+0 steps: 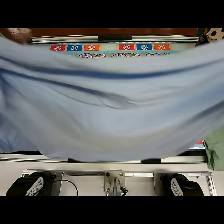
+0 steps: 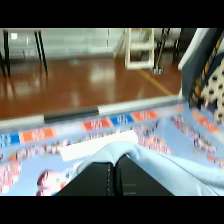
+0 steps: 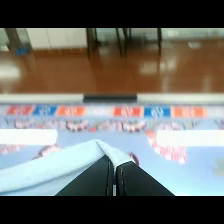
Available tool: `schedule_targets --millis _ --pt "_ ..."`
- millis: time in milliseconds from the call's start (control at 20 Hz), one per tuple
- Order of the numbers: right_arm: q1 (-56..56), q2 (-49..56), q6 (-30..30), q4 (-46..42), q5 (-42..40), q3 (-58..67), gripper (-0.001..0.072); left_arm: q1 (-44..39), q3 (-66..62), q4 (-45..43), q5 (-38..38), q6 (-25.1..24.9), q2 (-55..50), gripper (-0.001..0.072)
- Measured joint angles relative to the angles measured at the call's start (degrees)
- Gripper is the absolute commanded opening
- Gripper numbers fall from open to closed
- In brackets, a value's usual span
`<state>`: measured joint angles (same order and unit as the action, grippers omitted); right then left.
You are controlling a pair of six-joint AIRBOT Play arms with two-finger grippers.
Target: Fold the shirts.
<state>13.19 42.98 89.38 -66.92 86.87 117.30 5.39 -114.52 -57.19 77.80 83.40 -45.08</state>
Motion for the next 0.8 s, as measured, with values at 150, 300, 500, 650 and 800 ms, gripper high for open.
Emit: schedule_targets --millis 150,300,500,650,800 --pt "0.0 0.0 1.8 -3.0 7.0 -2.9 0.0049 0.0 3.7 -0.5 6.7 0.7 0.5 0.0027" --pt "0.0 2.0 2.6 -5.2 11.1 -11.1 0.0049 0.0 12.2 -1.7 9.3 1.0 -0.7 0.0027" --pt "-0.1 9.6 1.4 -5.9 2.4 -23.5 0.0049 0.0 22.1 -2.4 2.1 0.2 -8.0 0.0027" --pt "-0.3 19.6 0.8 -1.6 -10.1 -27.5 0.0049 -0.1 24.4 0.1 -7.1 -1.4 -17.0 0.0027" --pt "-2.0 30.5 0.5 3.4 -20.6 -29.0 0.0049 -0.1 25.4 4.8 -14.0 -2.6 -27.4 0.0028"
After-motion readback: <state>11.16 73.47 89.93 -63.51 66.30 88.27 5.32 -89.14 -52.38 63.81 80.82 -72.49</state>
